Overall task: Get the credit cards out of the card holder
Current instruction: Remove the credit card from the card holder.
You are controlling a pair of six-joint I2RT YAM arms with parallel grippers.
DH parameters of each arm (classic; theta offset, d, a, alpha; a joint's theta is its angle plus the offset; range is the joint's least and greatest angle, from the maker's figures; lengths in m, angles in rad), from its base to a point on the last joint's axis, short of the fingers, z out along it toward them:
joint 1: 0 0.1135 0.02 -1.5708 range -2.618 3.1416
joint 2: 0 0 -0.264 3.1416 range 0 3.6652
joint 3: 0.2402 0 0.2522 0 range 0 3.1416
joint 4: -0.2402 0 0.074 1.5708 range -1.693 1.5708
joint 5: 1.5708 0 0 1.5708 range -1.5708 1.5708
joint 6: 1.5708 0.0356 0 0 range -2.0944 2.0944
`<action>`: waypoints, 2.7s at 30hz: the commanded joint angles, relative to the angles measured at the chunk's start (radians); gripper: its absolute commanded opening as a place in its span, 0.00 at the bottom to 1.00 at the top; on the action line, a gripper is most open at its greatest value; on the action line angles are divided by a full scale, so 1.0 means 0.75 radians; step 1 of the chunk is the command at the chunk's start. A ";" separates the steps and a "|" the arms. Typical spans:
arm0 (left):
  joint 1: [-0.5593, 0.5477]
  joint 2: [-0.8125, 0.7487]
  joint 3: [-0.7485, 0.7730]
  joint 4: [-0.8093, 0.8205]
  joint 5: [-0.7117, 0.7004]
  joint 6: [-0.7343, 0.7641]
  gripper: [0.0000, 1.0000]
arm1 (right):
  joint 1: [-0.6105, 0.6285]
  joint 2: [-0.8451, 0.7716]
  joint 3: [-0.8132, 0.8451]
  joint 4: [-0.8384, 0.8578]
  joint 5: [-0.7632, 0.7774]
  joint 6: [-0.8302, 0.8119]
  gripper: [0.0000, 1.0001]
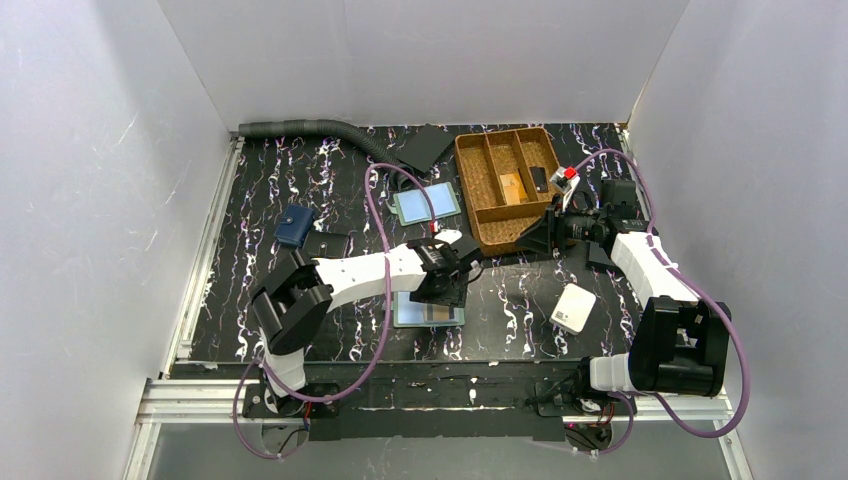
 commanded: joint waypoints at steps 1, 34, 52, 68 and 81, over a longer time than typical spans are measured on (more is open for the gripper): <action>-0.007 0.023 0.037 -0.044 -0.037 0.002 0.64 | -0.005 -0.012 0.021 0.004 -0.018 -0.006 0.50; 0.032 -0.091 -0.170 0.066 0.041 0.005 0.50 | -0.004 -0.002 0.021 -0.002 -0.009 -0.012 0.50; 0.204 -0.417 -0.513 0.356 0.266 0.016 0.38 | -0.004 0.001 0.021 -0.006 -0.019 -0.016 0.50; 0.382 -0.548 -0.606 0.380 0.416 0.136 0.24 | -0.004 0.002 0.019 -0.006 -0.026 -0.015 0.50; 0.418 -0.441 -0.449 0.157 0.275 0.333 0.12 | -0.004 0.008 0.019 -0.008 -0.032 -0.015 0.50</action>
